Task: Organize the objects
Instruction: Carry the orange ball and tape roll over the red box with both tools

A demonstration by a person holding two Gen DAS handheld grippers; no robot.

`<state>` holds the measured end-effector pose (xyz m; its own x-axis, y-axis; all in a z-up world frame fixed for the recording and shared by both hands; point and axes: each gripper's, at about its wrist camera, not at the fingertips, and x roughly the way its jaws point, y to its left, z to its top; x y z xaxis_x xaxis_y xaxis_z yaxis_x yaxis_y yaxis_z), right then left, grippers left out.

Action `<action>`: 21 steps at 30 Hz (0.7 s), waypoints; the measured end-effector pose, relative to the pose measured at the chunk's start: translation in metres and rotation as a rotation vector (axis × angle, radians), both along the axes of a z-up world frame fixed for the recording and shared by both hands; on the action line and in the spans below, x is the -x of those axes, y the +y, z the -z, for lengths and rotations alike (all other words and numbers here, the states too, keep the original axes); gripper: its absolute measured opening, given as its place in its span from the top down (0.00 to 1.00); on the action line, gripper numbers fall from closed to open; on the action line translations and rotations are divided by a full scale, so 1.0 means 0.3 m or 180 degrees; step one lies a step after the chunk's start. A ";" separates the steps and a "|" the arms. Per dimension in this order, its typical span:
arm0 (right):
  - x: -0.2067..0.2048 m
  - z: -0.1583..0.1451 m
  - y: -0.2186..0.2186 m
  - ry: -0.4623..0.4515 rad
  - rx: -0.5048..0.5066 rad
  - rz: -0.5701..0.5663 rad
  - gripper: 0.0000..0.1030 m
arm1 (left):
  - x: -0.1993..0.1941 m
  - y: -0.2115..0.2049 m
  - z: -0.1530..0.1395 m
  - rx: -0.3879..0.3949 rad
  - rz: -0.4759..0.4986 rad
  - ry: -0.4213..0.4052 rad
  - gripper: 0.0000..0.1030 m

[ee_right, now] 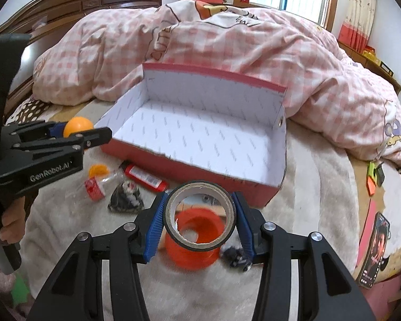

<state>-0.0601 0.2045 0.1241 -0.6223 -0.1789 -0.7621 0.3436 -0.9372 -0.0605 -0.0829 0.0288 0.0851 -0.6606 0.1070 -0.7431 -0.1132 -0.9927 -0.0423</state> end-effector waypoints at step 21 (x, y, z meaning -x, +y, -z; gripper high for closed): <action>0.379 0.062 0.000 -0.0023 0.0130 0.0276 0.52 | 0.377 0.086 0.154 0.0134 -0.0293 -0.0681 0.63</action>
